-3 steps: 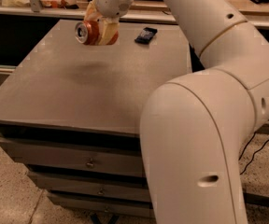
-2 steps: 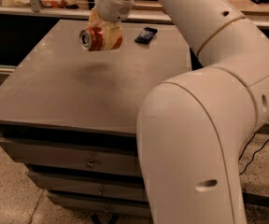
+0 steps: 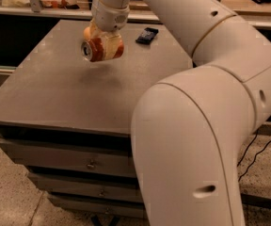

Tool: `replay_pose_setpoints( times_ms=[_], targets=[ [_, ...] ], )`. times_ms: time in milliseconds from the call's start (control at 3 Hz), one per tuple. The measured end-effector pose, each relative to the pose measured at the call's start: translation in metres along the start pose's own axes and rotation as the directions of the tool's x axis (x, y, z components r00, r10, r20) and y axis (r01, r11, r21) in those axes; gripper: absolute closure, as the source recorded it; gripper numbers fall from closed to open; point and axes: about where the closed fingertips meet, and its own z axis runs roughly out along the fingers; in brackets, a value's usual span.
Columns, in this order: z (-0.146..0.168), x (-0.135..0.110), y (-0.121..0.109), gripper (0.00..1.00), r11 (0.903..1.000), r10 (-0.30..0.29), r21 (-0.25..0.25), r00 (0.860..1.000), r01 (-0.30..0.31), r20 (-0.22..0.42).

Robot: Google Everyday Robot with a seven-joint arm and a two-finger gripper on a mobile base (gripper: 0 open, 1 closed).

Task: Knock coke can over

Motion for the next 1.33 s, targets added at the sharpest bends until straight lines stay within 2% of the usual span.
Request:
replay_pose_setpoints(
  times_ms=[333,667,1333],
  targets=[
    [0.009,0.004,0.001,1.0,0.9995,0.018,-0.026,0.998,-0.019,-0.053],
    [0.014,0.009,0.0,1.0,0.9993,0.018,-0.032,0.995,-0.021,-0.103],
    [0.021,0.012,0.006,1.0,0.9986,-0.004,-0.052,0.991,-0.003,-0.137]
  ],
)
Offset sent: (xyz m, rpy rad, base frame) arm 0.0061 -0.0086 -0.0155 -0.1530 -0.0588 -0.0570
